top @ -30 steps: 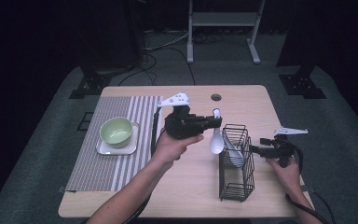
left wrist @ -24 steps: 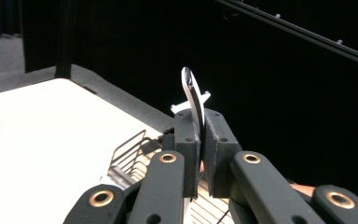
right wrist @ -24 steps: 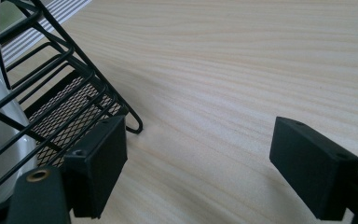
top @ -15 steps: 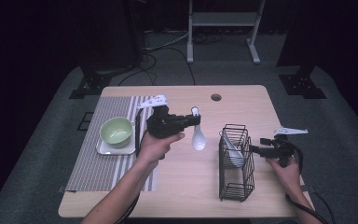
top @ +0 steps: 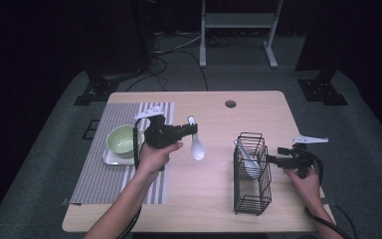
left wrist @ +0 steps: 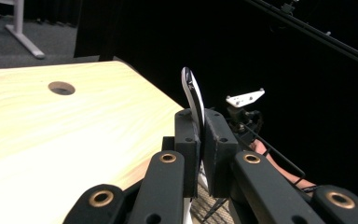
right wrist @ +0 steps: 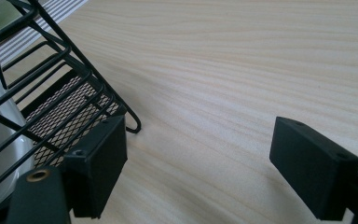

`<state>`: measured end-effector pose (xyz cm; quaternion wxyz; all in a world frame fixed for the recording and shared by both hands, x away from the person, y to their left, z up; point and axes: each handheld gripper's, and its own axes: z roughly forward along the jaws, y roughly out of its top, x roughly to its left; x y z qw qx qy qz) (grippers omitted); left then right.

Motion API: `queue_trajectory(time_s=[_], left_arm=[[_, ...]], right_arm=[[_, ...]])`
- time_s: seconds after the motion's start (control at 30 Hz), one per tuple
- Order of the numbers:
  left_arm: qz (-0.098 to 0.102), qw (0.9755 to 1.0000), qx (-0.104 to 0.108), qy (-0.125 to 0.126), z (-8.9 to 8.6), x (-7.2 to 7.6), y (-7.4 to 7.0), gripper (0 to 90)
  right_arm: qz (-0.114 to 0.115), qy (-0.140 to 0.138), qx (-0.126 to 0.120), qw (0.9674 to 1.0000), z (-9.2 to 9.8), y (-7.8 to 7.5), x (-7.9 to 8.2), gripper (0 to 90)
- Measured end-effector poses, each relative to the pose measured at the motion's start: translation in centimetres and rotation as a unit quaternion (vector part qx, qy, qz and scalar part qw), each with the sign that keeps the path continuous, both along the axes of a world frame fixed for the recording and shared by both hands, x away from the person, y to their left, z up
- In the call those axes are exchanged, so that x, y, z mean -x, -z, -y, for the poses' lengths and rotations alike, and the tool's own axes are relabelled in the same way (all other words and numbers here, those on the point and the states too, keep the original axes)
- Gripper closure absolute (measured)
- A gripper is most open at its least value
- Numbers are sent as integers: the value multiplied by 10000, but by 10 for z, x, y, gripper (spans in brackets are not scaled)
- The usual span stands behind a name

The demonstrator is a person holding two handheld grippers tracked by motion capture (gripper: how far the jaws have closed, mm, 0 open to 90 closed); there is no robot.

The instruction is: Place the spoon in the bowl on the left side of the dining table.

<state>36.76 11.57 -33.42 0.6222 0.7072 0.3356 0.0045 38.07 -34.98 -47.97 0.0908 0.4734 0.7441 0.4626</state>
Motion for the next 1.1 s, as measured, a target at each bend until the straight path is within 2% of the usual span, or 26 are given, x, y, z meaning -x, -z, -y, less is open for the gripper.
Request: queue_trajectory(time_s=[0.53, 1.1], left_arm=[[-187, 9993, 66, -333, -27, -9, 16, 853], [-263, 9978, 162, -590, -48, -16, 20, 853]], right_arm=[[-10, 13, -18, 10000, 1, 0, 0, 178], [-18, 23, -17, 10000, 1, 0, 0, 177]])
